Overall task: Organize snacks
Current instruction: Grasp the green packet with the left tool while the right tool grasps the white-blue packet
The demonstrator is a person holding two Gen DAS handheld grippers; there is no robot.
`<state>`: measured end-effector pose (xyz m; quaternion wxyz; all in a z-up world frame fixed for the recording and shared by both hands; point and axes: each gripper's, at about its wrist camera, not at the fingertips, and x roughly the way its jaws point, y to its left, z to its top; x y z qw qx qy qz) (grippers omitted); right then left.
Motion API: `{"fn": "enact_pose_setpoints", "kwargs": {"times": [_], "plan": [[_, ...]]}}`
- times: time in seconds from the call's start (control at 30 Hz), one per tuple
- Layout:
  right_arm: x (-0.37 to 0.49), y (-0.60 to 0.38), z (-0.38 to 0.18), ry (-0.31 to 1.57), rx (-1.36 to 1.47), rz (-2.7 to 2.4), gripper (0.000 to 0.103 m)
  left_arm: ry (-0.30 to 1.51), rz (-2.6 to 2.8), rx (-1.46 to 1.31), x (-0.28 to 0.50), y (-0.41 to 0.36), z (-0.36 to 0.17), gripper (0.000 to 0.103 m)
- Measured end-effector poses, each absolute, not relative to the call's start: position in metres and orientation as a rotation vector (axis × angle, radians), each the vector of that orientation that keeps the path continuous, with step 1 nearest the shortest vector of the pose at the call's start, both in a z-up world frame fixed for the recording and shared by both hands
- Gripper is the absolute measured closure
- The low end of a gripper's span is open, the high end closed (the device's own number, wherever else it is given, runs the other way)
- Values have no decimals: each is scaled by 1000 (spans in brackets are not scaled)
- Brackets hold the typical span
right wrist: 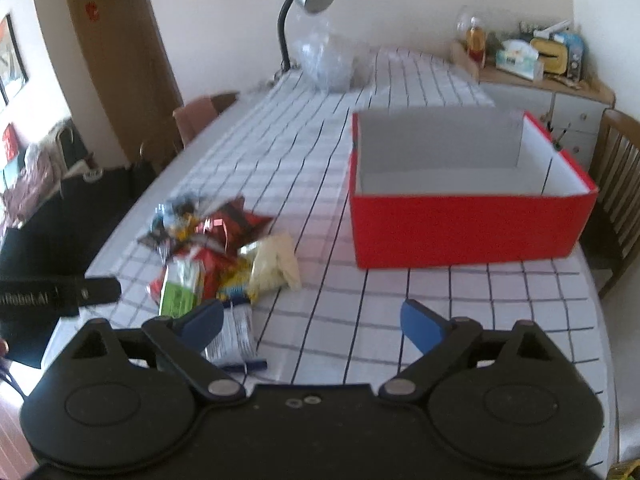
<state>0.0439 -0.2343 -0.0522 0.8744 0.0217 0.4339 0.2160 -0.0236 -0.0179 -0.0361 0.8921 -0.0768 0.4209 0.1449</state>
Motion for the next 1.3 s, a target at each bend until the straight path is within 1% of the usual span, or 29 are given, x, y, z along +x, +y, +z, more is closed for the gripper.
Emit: {"fn": "enact_pose_setpoints", "kwargs": {"times": [0.27, 0.5, 0.53, 0.73, 0.8, 0.9, 0.93, 1.0, 1.03, 1.1, 1.17, 1.2, 1.3], "plan": [[46, -192, -80, 944, -84, 561, 9, 893, 297, -165, -1, 2, -59, 1], [44, -145, -110, 978, -202, 618, 11, 991, 264, -158, 35, 20, -95, 1], [45, -139, -114, 983, -217, 615, 11, 1005, 259, -153, 38, 21, -99, 3], [56, -120, -126, 990, -239, 593, 13, 1063, 223, -119, 58, 19, -120, 4], [60, -116, -131, 1010, -254, 578, 19, 1084, 214, -107, 65, 19, -125, 5], [64, -110, -137, 1042, -258, 576, 21, 1120, 208, -102, 76, 20, -134, 11], [65, -108, -138, 1048, -264, 573, 23, 1134, 212, -101, 79, 20, -136, 15], [67, -104, -140, 1067, -270, 563, 25, 1152, 205, -107, 83, 21, -140, 16], [68, -102, -141, 1077, -273, 560, 27, 1157, 202, -106, 85, 21, -142, 16], [69, -100, -142, 1091, -284, 561, 32, 1167, 203, -105, 88, 21, -144, 21], [69, -97, -143, 1107, -291, 563, 39, 1185, 199, -110, 91, 21, -146, 29], [69, -96, -144, 1113, -291, 566, 43, 1191, 197, -109, 92, 20, -147, 30], [69, -92, -144, 1120, -301, 570, 49, 1200, 187, -112, 94, 19, -148, 39]]}}
